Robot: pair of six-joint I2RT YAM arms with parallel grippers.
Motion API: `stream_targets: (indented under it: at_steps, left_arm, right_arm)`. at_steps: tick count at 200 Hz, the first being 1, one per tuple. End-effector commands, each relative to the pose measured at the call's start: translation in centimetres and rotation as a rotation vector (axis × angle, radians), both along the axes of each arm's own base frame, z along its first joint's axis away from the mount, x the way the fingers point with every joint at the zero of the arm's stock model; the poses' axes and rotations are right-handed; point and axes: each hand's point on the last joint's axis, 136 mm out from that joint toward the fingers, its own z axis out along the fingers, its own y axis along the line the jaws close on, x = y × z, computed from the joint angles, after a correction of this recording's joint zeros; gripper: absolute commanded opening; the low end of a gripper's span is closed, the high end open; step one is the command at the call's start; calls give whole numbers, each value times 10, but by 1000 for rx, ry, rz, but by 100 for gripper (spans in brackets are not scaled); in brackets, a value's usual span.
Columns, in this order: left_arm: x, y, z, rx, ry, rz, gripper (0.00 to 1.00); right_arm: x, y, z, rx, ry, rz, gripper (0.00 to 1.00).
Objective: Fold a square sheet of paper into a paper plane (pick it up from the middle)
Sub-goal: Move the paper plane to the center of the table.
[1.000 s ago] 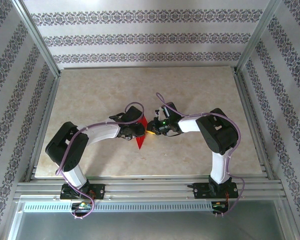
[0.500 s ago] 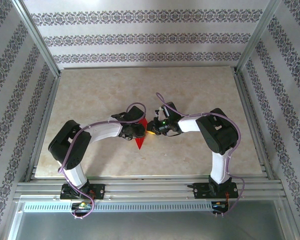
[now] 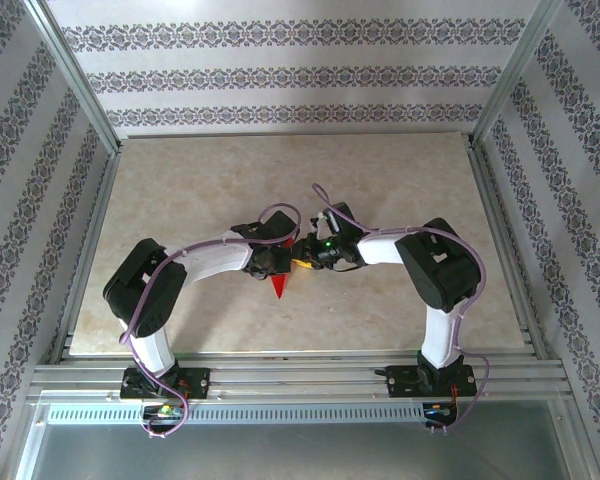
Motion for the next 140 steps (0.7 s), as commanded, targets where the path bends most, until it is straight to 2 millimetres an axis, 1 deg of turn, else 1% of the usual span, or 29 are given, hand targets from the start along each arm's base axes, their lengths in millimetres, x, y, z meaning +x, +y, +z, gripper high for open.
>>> stream_targets:
  at_steps: [1,11,29,44,50,71,92,120,140]
  left_arm:
    - [-6,10,3,83,9,-24,6]
    - [-7,12,6,95,8,-29,5]
    - [-8,16,10,116,13,-38,6]
    - [-10,15,9,120,27,-44,7]
    - [-10,15,8,122,34,-45,9]
    - [-10,14,1,138,61,-40,12]
    - [-8,13,-4,146,75,-36,17]
    - [-9,9,-13,150,101,-38,18]
    - [-9,8,-15,157,105,-39,18]
  right_arm:
    - [14,-24,28,-23,-103,-69,37]
    - [17,-38,34,-52,-133,-108,40]
    - [20,-63,40,-113,-178,-163,42]
    - [20,-75,44,-148,-199,-186,42]
    - [20,-79,45,-160,-204,-190,42]
    - [20,-82,44,-166,-201,-197,42]
    - [20,-82,42,-166,-194,-202,42]
    - [20,-85,41,-174,-192,-217,42]
    - [21,-89,43,-177,-196,-229,42]
